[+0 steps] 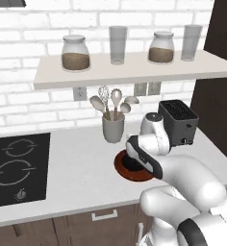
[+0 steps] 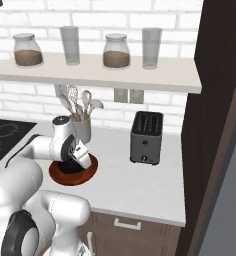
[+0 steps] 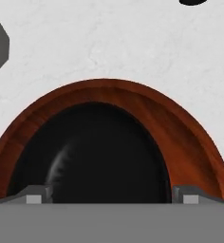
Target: Pick up the bowls on the counter and stack them on top of one another in the open cabinet. Place the smaller bowl on top of the larger bowl.
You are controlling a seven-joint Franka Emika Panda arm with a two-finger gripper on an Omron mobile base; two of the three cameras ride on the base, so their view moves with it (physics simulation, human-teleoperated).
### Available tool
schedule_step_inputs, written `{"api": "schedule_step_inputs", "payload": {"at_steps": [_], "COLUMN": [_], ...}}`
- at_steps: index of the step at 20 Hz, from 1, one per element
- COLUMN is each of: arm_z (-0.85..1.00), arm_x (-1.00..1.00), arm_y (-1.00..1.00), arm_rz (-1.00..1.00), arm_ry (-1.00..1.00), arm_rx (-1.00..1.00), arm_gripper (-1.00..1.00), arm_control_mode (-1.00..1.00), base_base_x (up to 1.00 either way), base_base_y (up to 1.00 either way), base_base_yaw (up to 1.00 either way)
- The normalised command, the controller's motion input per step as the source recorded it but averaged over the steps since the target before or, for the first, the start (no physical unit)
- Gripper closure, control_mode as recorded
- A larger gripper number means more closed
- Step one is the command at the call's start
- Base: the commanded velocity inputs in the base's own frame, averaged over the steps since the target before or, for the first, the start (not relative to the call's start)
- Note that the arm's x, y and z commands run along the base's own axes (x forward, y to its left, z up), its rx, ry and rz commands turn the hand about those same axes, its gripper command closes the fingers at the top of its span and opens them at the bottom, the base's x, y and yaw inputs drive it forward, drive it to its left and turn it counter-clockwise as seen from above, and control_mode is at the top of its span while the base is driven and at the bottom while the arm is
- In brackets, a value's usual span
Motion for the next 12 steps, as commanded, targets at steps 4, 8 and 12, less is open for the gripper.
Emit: {"api": "schedule_step_inputs", "payload": {"at_steps": [4,8,12], "arm_z": [-0.04,0.00,0.02], "arm_x": [-0.27,-0.38,-0.49], "arm_y": [-0.22,-0.10,-0.28], "arm_rz": [0.00,0.00,0.00], "arm_ry": [0.00,0.00,0.00], "arm_rx": [-0.02,0.00,0.00], "arm_gripper": [-1.00,-1.00,-1.00], "arm_control_mode": [-1.00,-1.00,-1.00], "base_base_x": [0.00,0.00,0.00], "base_base_y": [0.00,0.00,0.00], "base_base_yaw": [0.00,0.00,0.00]}}
